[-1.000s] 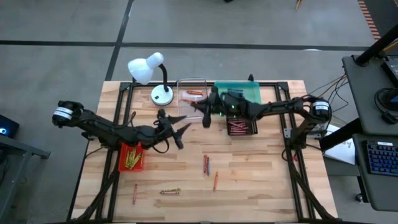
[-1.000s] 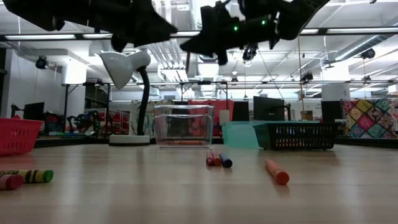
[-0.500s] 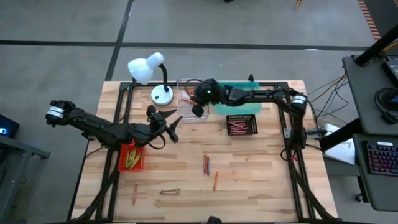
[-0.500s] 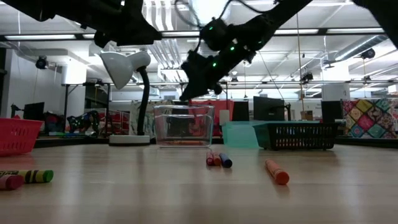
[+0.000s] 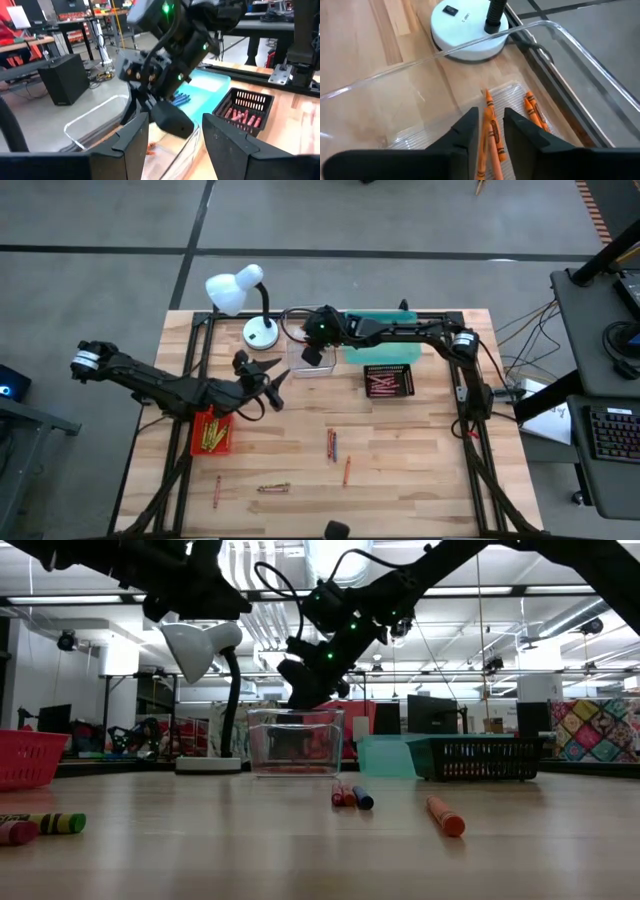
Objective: Sort crayons
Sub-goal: Put the red crayon into the black bin
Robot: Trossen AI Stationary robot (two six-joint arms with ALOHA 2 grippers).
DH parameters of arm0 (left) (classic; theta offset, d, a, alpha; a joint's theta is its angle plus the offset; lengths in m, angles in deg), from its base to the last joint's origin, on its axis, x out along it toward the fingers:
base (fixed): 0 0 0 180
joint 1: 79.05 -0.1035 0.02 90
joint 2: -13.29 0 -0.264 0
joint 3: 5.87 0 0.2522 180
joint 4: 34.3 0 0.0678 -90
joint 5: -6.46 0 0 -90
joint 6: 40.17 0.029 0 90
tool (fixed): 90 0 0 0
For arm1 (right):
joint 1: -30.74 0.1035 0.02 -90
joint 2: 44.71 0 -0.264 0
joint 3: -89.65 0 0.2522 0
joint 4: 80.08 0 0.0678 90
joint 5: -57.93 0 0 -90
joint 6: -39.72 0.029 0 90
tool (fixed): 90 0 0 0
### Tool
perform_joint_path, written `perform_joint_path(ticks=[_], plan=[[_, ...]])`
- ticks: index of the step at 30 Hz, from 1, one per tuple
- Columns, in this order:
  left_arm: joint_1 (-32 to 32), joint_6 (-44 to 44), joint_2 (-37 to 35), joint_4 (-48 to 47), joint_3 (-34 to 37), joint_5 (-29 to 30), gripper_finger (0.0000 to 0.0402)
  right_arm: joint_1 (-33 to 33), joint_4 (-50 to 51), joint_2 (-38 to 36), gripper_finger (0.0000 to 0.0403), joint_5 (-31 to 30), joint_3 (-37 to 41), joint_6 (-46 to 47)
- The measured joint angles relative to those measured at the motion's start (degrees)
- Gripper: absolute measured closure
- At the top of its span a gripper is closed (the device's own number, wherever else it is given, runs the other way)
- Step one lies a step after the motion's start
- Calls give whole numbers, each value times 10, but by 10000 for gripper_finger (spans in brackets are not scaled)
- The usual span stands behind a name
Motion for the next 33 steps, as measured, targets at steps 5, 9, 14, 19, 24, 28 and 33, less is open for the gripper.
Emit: perform_joint_path(ticks=[5, 9, 14, 19, 24, 28, 33], plan=[[7, -41, 0, -16, 0, 0, 233, 0, 4, -9, 316, 0, 0, -3], [29, -86, 0, -67, -25, -5, 233, 4, 6, -33, 317, 2, 0, -6], [57, -186, 9, -213, -100, -28, 233, 25, 20, -72, 317, 5, 6, -26], [80, -342, 43, -429, -189, -108, 233, 53, 25, -112, 317, 5, 22, -46], [130, -548, 105, -641, -280, -205, 233, 75, 29, -150, 317, 5, 51, -65], [182, -681, 168, -772, -356, -294, 233, 82, 16, -178, 317, 5, 76, -71], [250, -831, 255, -911, -460, -406, 233, 84, -4, -192, 316, 5, 102, -73]])
